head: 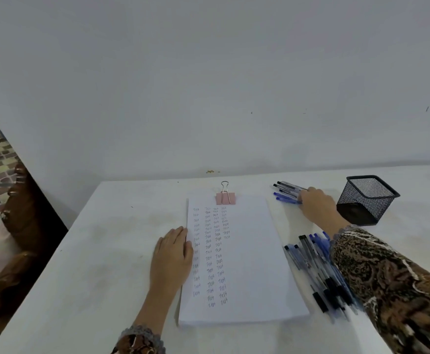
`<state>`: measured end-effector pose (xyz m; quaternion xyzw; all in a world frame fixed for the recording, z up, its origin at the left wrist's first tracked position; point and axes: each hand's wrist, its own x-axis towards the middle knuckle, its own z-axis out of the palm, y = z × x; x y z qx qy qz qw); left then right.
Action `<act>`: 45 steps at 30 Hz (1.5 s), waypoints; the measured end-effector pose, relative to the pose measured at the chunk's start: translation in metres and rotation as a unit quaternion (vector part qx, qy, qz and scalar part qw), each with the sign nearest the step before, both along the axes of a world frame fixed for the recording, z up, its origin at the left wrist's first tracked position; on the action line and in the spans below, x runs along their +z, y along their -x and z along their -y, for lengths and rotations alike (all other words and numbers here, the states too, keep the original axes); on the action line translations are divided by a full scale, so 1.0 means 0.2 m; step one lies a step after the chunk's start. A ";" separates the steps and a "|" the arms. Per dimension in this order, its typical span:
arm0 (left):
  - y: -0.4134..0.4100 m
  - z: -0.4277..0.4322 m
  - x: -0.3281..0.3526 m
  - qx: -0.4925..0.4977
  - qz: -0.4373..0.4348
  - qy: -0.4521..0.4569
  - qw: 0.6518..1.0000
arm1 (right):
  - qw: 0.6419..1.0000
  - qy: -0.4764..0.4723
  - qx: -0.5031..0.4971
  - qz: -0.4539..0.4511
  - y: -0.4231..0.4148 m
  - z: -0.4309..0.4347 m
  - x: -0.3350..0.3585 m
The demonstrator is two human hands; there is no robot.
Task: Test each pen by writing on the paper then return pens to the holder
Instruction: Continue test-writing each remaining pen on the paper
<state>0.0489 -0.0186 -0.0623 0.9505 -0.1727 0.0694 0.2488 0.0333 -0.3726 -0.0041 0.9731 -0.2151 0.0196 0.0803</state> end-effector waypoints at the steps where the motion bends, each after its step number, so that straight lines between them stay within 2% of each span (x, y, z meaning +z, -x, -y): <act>1: 0.00 0.00 0.00 0.001 0.000 0.001 1.000 | 1.000 0.008 0.003 0.001 0.00 0.00 0.00; 3: 0.00 0.00 -0.01 0.003 0.004 0.003 1.000 | 1.000 0.021 0.014 0.002 -0.01 0.00 0.01; 5: -0.01 0.00 -0.01 0.002 0.008 0.007 1.000 | 0.999 -0.008 0.027 0.044 -0.02 -0.01 0.02; 7: -0.01 0.00 -0.01 0.003 0.009 0.004 1.000 | 0.978 -0.135 0.049 0.149 -0.03 -0.02 0.04; 8: -0.01 0.00 -0.01 0.003 0.011 0.003 1.000 | 0.950 -0.235 0.049 0.200 -0.04 -0.04 0.06; 9: -0.01 0.00 -0.01 0.003 0.013 0.004 1.000 | 0.898 -0.364 0.035 0.246 -0.05 -0.07 0.10; 10: 0.00 0.00 -0.01 0.003 0.014 0.005 1.000 | 0.815 -0.504 0.018 0.284 -0.04 -0.11 0.15; 11: -0.01 0.00 -0.02 0.003 0.013 0.004 1.000 | 0.709 -0.635 0.008 0.306 -0.03 -0.17 0.18; 12: -0.01 0.00 -0.02 0.004 0.013 0.002 1.000 | 0.585 -0.749 -0.006 0.310 -0.01 -0.24 0.22; 13: -0.01 0.00 -0.02 0.005 0.011 0.002 1.000 | 0.467 -0.830 -0.023 0.304 0.01 -0.32 0.23; 14: 0.00 0.01 -0.01 0.007 0.009 0.002 1.000 | 0.373 -0.876 -0.033 0.304 0.03 -0.39 0.22; 15: 0.00 0.01 -0.01 0.008 0.006 0.002 1.000 | 0.295 -0.901 -0.042 0.316 0.04 -0.46 0.19; 17: 0.00 0.01 0.00 0.008 0.002 0.006 1.000 | 0.185 -0.917 -0.065 0.347 0.07 -0.59 0.08; 18: 0.00 0.01 0.00 0.008 0.001 0.006 1.000 | 0.148 -0.920 -0.071 0.355 0.08 -0.65 0.02; 21: 0.01 0.00 0.00 0.006 -0.002 0.009 1.000 | 0.082 -0.926 -0.070 0.363 0.11 -0.77 -0.10; 23: 0.01 0.00 0.01 0.006 -0.005 0.011 1.000 | 0.068 -0.925 -0.074 0.366 0.12 -0.79 -0.12; 28: 0.01 0.00 0.01 0.006 0.001 0.009 1.000 | 0.078 -0.918 -0.068 0.383 0.12 -0.78 -0.14; 32: 0.01 0.00 0.01 0.004 0.001 0.017 1.000 | 0.097 -0.911 -0.064 0.396 0.12 -0.80 -0.12; 33: 0.01 0.00 0.01 0.004 0.001 0.016 1.000 | 0.111 -0.910 -0.059 0.395 0.11 -0.80 -0.11; 35: 0.00 0.00 0.01 0.004 0.003 0.012 1.000 | 0.166 -0.904 -0.049 0.390 0.08 -0.80 -0.10; 38: 0.00 0.00 0.01 0.000 0.000 0.008 1.000 | 0.218 -0.902 -0.036 0.372 0.04 -0.82 -0.13; 39: 0.00 0.00 0.01 -0.001 -0.002 0.009 1.000 | 0.256 -0.894 -0.033 0.367 0.03 -0.82 -0.13; 41: 0.01 0.00 0.01 -0.001 -0.002 0.011 1.000 | 0.373 -0.852 -0.025 0.367 0.03 -0.83 -0.13; 42: 0.01 0.00 0.01 -0.001 -0.001 0.011 1.000 | 0.416 -0.834 -0.013 0.364 0.04 -0.84 -0.13; 45: 0.01 0.00 0.02 0.001 0.003 0.012 1.000 | 0.497 -0.790 0.035 0.358 0.06 -0.84 -0.15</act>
